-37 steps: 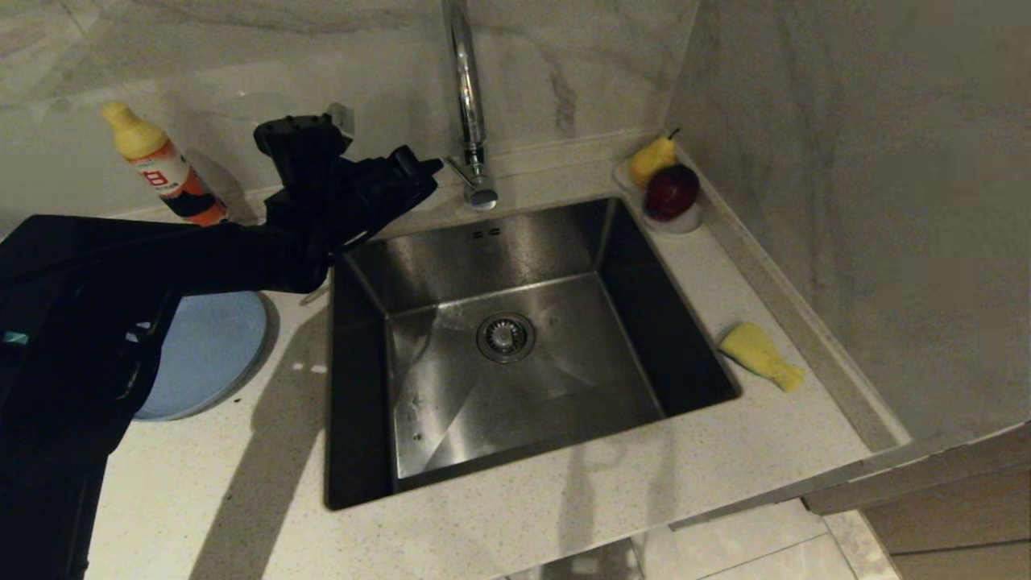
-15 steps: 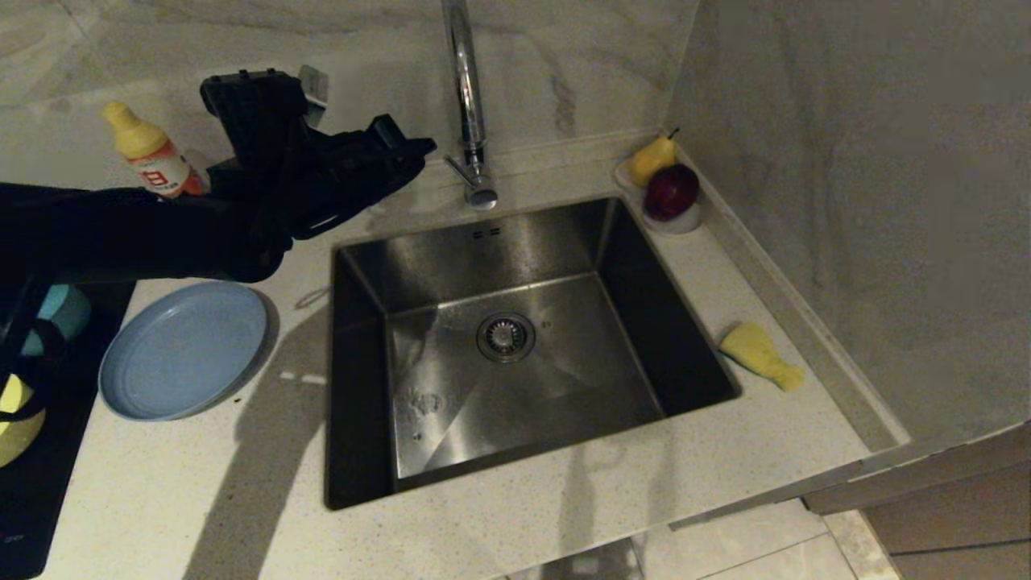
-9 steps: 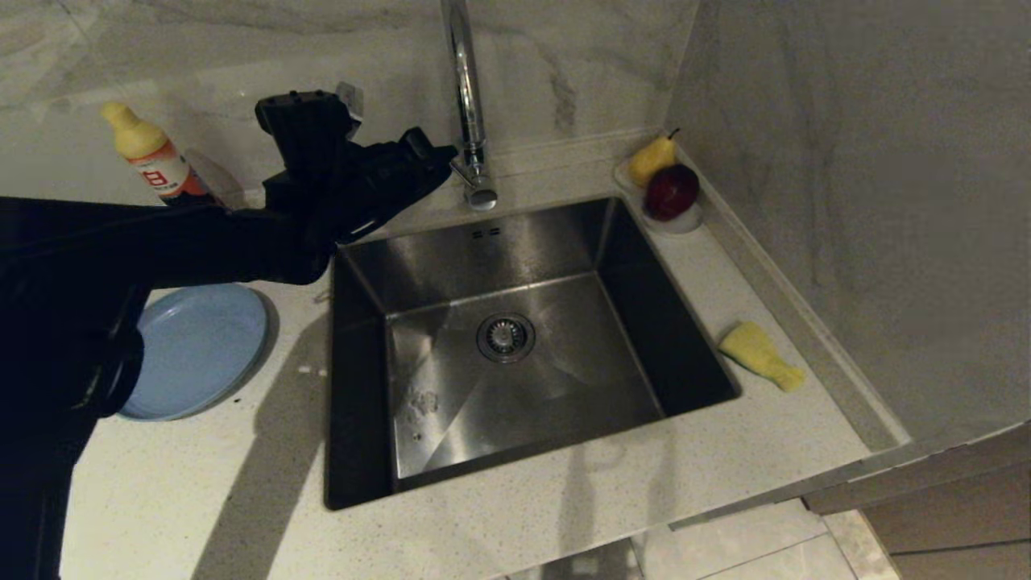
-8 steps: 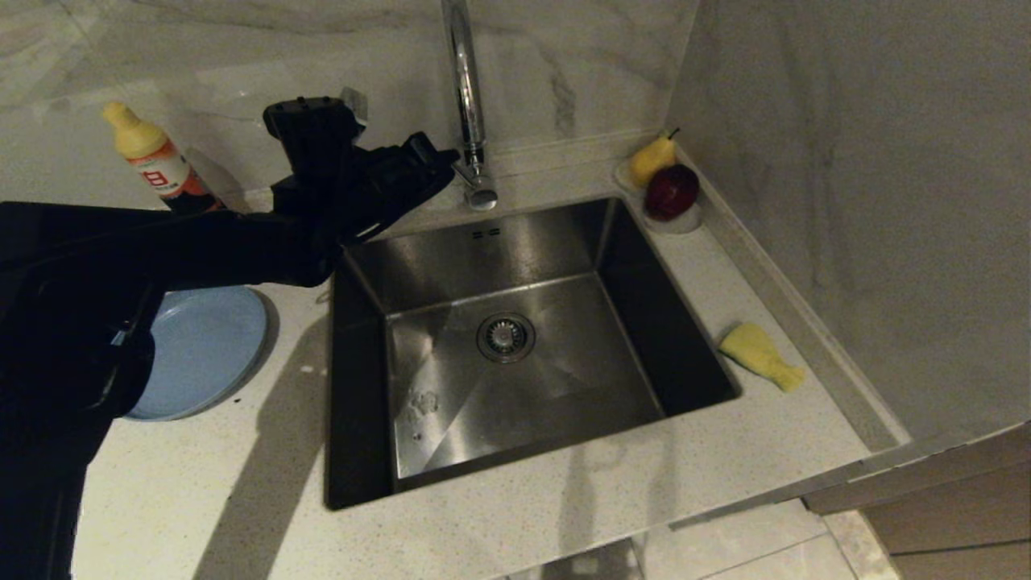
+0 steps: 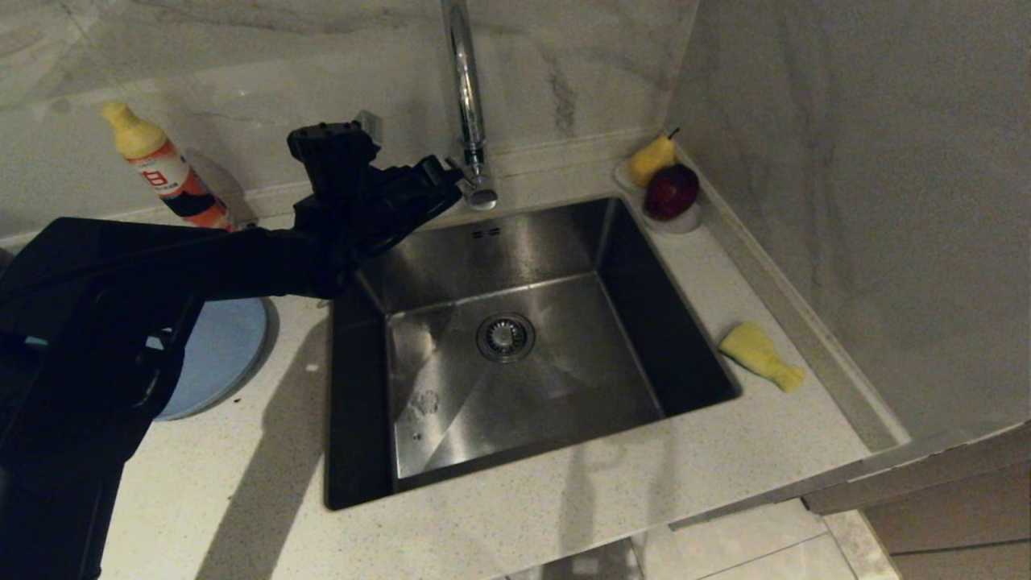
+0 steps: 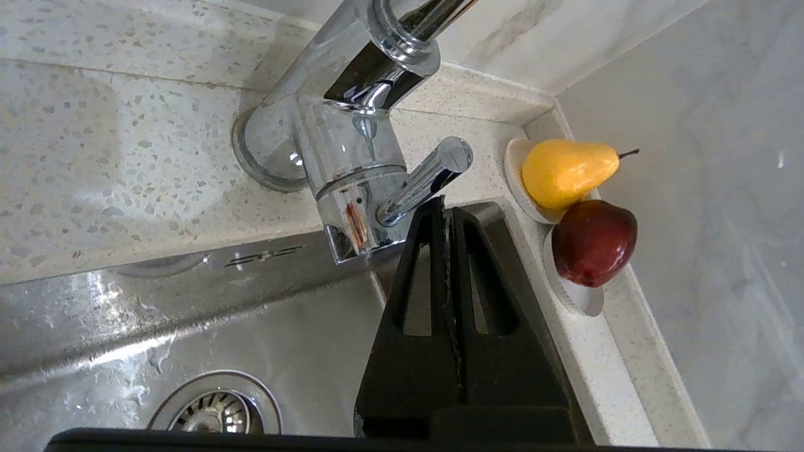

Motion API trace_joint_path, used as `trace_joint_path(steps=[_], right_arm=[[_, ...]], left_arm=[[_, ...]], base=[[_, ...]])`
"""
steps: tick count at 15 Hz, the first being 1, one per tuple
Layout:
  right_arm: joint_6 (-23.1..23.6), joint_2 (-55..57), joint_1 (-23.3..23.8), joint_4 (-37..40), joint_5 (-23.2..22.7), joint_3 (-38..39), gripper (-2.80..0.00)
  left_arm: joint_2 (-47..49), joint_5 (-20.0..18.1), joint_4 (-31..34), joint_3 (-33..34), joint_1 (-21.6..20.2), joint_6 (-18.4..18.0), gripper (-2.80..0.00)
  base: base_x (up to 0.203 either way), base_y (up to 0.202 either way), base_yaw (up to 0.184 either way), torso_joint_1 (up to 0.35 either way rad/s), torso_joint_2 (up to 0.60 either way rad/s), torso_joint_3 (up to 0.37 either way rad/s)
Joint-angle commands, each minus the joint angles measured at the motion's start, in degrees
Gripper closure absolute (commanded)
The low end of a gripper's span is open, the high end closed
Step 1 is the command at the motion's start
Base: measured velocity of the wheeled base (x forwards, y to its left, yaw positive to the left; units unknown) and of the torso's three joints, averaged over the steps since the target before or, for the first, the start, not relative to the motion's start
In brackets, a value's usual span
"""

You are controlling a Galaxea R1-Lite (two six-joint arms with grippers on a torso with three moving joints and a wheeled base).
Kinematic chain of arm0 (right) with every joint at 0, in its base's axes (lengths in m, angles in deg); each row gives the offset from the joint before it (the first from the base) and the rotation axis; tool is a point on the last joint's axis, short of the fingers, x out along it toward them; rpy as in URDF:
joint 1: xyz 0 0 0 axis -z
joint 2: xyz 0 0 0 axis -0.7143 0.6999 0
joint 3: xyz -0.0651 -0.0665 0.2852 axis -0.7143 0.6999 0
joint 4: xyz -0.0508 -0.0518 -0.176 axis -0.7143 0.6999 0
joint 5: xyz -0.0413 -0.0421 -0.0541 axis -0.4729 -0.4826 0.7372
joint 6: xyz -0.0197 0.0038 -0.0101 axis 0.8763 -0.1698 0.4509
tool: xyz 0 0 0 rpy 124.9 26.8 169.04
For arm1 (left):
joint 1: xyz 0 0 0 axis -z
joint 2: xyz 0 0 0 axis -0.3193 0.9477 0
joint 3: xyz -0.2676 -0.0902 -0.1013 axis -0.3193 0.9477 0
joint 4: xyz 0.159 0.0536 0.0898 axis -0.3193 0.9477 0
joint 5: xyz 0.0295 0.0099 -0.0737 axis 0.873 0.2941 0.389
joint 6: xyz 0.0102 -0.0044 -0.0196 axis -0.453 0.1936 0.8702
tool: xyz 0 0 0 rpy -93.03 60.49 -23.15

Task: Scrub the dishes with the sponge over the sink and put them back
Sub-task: Place the bowl on the plate

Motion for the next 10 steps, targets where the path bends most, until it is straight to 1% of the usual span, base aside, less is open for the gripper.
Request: trace_joint_path(steps=[1,4,10], right_arm=[[0.12,0.07,-0.01,0.0,-0.03,0.01,0.0],[0.03,0.07,0.0,0.0,-0.03,0.01,0.0],[0.12,0.07,0.08,0.0,-0.03,0.01,0.0]], left_arm=[[0.79,-0.08,-0.19,-0.04,-0.04,-0.21,0.0],[1.5,0.04,-0.35,-0.13,-0.83,-1.84,0.0],[1.46,0.69,-0.23,-0.04,-3.99,-2.63,0.0]], base=[[0.0,0.0,0.0,0.0,0.0,0.0],[0.0,0.0,0.0,0.0,0.0,0.0],[0.0,0.0,0.0,0.0,0.0,0.0]])
